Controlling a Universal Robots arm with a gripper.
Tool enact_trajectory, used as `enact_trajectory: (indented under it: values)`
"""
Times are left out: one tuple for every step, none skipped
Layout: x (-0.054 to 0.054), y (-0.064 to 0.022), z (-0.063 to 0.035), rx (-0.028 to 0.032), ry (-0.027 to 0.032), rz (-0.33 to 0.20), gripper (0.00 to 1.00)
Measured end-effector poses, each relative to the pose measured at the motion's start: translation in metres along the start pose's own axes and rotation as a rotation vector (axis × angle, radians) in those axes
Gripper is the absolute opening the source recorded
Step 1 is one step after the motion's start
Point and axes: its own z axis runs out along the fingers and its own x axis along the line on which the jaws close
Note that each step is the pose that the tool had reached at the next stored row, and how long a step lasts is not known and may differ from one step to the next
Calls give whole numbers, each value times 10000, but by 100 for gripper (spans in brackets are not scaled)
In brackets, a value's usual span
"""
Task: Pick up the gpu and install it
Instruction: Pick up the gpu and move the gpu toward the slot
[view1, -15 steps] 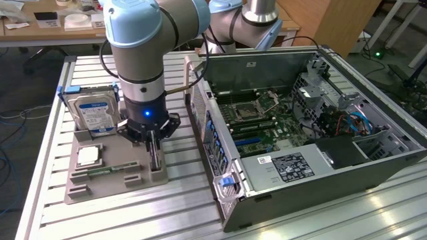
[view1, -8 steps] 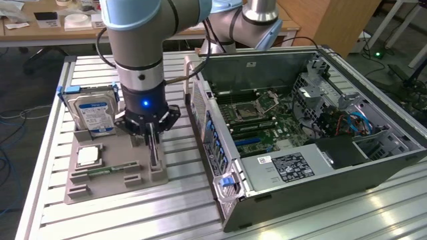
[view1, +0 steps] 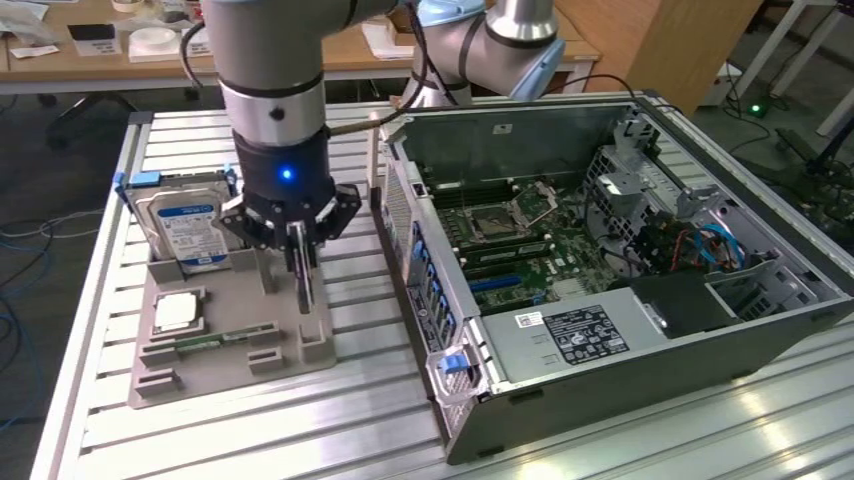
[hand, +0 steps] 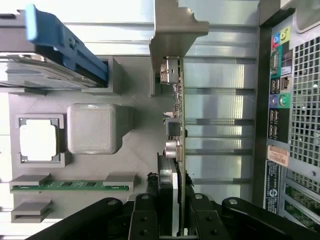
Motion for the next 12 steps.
enact_trajectory:
  values:
    - [0, 0, -49, 0, 1, 0, 28]
    - [0, 1, -94, 0, 1, 0, 28]
    - [-1, 1, -139, 0, 0, 0, 28]
    - [-1, 2, -184, 0, 0, 0, 28]
    - [-1, 2, -229, 0, 0, 0, 28]
    - [-1, 2, -274, 0, 1, 0, 28]
    - [-1, 3, -322, 0, 0, 0, 28]
    - [-2, 3, -367, 0, 0, 0, 28]
    - [-2, 3, -412, 0, 0, 0, 28]
    - [-2, 4, -457, 0, 0, 0, 28]
    - [-2, 4, -501, 0, 0, 0, 28]
    - [-2, 5, -546, 0, 0, 0, 28]
